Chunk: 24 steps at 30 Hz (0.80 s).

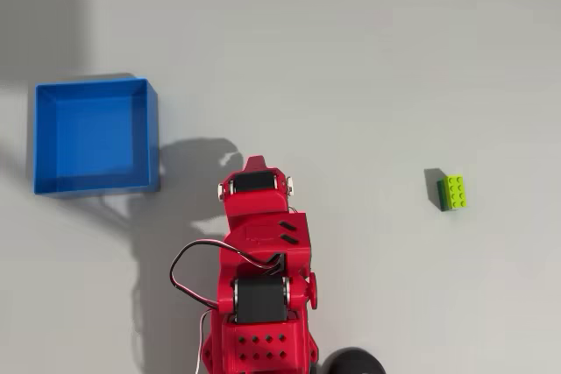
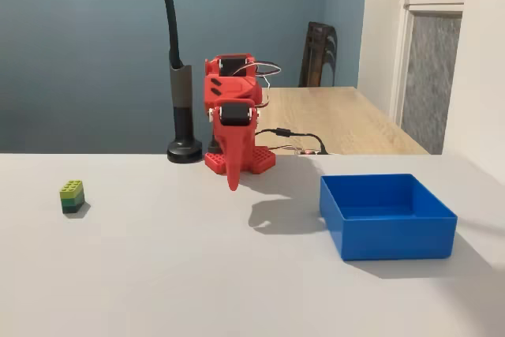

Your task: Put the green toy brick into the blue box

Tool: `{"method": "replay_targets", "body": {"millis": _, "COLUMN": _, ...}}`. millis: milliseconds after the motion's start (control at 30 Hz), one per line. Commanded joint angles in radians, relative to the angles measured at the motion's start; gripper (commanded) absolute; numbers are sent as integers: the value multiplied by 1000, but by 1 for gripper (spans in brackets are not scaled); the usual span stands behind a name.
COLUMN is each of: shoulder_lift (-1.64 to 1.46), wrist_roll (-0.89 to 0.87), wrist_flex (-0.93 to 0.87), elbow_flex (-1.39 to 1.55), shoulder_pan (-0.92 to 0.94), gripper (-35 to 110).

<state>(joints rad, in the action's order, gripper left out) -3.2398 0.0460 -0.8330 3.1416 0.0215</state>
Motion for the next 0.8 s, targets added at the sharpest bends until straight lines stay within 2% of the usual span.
{"method": "replay_targets", "body": {"millis": 0, "shoulder_lift": -5, "wrist_roll": 11, "wrist_flex": 0, "elbow_flex": -15, "shoulder_pan": 2, "gripper": 0}}
{"method": "replay_targets", "body": {"millis": 567, "shoulder_lift": 9, "wrist_roll": -31, "wrist_flex": 9, "elbow_flex": -198, "shoulder_pan": 2, "gripper": 0}}
{"method": "replay_targets", "body": {"millis": 767, "shoulder_lift": 152, "wrist_roll": -63, "wrist_flex": 8, "elbow_flex": -302, "shoulder_pan": 3, "gripper": 4}}
